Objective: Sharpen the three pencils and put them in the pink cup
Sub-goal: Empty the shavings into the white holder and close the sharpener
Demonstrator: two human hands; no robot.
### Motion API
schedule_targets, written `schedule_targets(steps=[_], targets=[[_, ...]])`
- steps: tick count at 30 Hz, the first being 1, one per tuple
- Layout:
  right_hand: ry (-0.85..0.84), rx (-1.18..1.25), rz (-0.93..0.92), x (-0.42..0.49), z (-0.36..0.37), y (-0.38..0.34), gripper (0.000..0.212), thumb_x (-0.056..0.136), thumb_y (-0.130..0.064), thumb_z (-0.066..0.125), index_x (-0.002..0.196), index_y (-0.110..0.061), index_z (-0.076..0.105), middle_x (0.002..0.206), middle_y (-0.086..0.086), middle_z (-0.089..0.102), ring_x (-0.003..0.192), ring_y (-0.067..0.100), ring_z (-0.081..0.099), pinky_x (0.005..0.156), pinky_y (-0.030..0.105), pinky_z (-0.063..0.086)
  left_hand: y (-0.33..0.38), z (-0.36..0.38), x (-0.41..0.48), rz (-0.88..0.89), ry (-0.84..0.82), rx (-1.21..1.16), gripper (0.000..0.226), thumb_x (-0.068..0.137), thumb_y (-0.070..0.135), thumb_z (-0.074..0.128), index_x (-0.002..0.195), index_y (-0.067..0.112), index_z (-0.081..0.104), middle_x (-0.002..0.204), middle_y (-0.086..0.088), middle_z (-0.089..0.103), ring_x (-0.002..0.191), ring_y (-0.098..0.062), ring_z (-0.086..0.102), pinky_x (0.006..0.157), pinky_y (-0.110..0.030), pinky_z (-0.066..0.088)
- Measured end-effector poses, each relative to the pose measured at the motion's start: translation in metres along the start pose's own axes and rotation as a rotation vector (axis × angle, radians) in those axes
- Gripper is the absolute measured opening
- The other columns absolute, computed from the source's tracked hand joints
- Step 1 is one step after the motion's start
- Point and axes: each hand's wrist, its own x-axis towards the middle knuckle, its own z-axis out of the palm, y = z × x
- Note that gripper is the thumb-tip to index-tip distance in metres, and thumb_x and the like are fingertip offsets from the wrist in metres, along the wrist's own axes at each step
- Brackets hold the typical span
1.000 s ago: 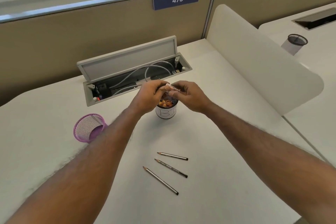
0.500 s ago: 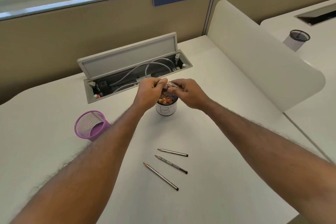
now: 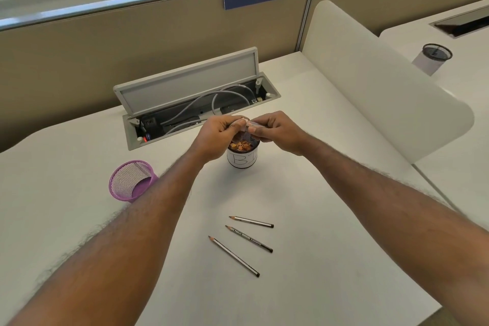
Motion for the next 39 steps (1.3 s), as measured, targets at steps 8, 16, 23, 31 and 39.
schedule_targets(steps=[8,16,23,31,39], targets=[[0.029,-0.058,0.003,0.007,0.003,0.005,0.027,0.096,-0.016,0.057,0.115,0.000,0.067,0.106,0.017,0.070,0.099,0.022,0.068,0.082,0.030,0.058,-0.002,0.007,0.000,-0.029,0.079,-0.028,0.026,0.099,0.022,0.052,0.114,0.013,0.071,0.091,0.000,0.071,0.078,-0.008,0.067,0.063,-0.008,0.050],[0.001,-0.111,0.045,0.008,0.001,0.007,0.027,0.094,-0.014,0.060,0.115,0.000,0.067,0.104,0.018,0.071,0.086,0.015,0.068,0.074,0.020,0.057,-0.009,0.001,0.003,-0.094,0.013,-0.005,0.026,0.099,0.022,0.053,0.115,0.013,0.071,0.080,0.007,0.070,0.071,-0.001,0.067,0.060,-0.008,0.050],[0.004,-0.331,0.070,0.012,-0.001,0.000,0.028,0.093,-0.022,0.061,0.115,-0.006,0.069,0.102,0.011,0.072,0.091,0.018,0.067,0.072,0.024,0.056,-0.008,-0.002,0.005,-0.113,-0.025,0.037,0.025,0.099,0.025,0.052,0.114,0.017,0.071,0.081,0.005,0.072,0.070,-0.003,0.067,0.058,-0.011,0.051],[0.063,-0.756,0.024,0.020,0.000,-0.010,0.035,0.089,-0.029,0.066,0.120,-0.013,0.066,0.111,0.008,0.068,0.089,0.014,0.054,0.059,0.016,0.041,-0.009,-0.009,0.006,-0.160,0.025,0.149,0.028,0.095,0.031,0.058,0.114,0.015,0.071,0.083,0.009,0.066,0.074,0.000,0.062,0.053,-0.008,0.044],[0.057,-0.915,0.004,0.020,0.002,-0.016,0.033,0.086,-0.026,0.068,0.117,-0.013,0.067,0.106,0.006,0.063,0.090,0.020,0.056,0.068,0.031,0.051,-0.008,-0.008,0.005,-0.222,0.046,0.065,0.029,0.095,0.026,0.060,0.121,0.013,0.064,0.100,-0.008,0.071,0.086,-0.013,0.069,0.067,-0.020,0.055]])
